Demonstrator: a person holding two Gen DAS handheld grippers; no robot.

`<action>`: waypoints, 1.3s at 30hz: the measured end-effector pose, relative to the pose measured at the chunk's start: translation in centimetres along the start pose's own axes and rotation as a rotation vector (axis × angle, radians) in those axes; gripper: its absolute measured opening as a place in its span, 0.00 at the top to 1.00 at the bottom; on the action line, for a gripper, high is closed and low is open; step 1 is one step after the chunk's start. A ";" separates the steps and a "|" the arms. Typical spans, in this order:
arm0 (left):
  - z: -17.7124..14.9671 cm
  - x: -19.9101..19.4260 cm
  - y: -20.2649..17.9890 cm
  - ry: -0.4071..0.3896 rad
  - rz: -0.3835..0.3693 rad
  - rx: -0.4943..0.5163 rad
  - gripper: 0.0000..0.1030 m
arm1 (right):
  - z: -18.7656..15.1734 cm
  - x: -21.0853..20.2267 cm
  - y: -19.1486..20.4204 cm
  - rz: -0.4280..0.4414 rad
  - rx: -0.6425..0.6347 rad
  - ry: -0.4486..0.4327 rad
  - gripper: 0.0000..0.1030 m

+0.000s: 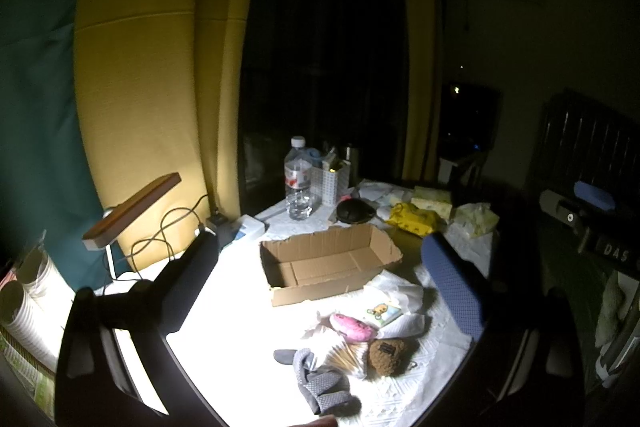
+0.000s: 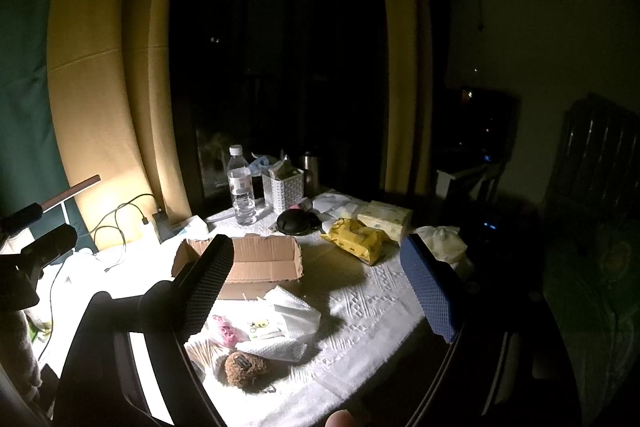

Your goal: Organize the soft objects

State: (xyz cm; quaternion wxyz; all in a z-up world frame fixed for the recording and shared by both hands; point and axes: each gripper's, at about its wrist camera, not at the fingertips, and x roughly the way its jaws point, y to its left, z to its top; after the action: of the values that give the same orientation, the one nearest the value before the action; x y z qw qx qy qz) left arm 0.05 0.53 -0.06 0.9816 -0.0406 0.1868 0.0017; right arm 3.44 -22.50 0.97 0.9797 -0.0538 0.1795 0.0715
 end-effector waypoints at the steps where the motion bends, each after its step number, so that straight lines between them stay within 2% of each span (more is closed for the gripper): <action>1: 0.0 0.0 0.0 0.001 0.000 0.001 0.01 | 0.0 0.0 0.0 -0.001 -0.001 0.000 0.15; 39: 0.0 0.0 0.0 0.000 0.001 0.006 0.01 | -0.2 0.3 0.2 0.001 0.001 0.003 0.15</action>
State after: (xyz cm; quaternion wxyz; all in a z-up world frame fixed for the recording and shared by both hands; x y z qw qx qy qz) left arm 0.08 0.49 -0.04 0.9816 -0.0377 0.1870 0.0015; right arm 3.62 -22.34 0.68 0.9794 -0.0535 0.1810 0.0720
